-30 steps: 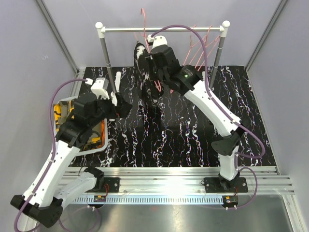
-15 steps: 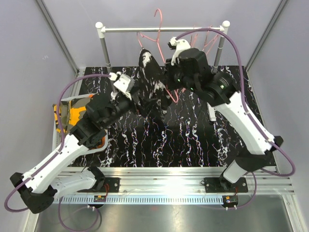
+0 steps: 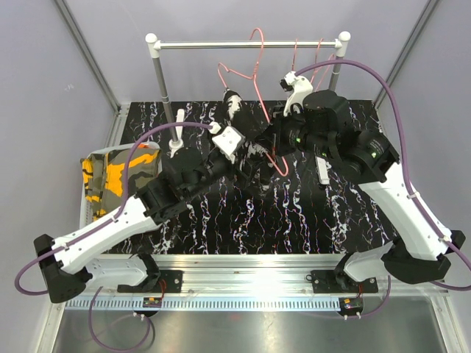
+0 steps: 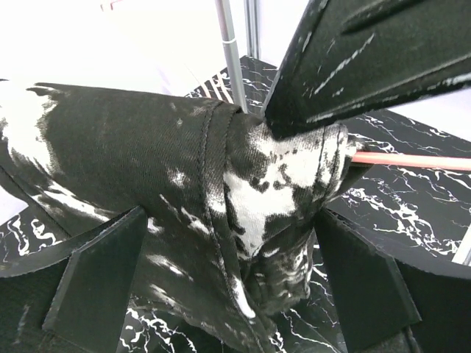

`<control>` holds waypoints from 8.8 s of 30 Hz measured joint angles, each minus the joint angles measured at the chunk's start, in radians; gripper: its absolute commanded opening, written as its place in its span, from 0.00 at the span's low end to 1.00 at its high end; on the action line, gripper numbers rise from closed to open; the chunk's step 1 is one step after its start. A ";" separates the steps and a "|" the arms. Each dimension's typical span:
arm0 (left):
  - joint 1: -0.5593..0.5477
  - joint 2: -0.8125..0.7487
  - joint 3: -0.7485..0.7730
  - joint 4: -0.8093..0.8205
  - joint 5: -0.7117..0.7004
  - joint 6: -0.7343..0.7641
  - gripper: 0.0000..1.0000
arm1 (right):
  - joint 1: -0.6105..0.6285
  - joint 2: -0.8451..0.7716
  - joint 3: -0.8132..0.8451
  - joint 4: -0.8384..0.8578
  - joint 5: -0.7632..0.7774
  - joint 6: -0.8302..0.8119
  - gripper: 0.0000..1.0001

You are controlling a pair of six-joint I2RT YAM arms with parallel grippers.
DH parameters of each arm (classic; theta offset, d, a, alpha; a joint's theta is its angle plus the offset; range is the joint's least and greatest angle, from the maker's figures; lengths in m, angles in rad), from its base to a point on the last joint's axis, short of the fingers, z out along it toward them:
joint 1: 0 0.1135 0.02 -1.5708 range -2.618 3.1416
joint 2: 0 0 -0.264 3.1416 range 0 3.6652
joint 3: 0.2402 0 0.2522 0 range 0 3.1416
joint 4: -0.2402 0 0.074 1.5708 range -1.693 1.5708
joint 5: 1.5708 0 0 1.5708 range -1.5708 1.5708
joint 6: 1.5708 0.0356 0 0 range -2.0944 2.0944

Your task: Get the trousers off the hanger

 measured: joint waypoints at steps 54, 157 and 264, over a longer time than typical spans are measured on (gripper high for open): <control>-0.019 -0.288 0.066 -0.156 -0.455 -0.001 0.00 | -0.068 0.042 -0.578 0.361 0.147 -0.036 0.00; 0.887 -0.054 0.335 -0.719 -0.264 -0.245 0.94 | -0.261 -0.064 -0.640 0.349 -0.240 -0.031 0.00; 0.848 -0.992 -0.206 -0.822 -0.063 -0.163 0.99 | -0.318 -0.843 -0.757 -0.138 0.409 -0.163 0.99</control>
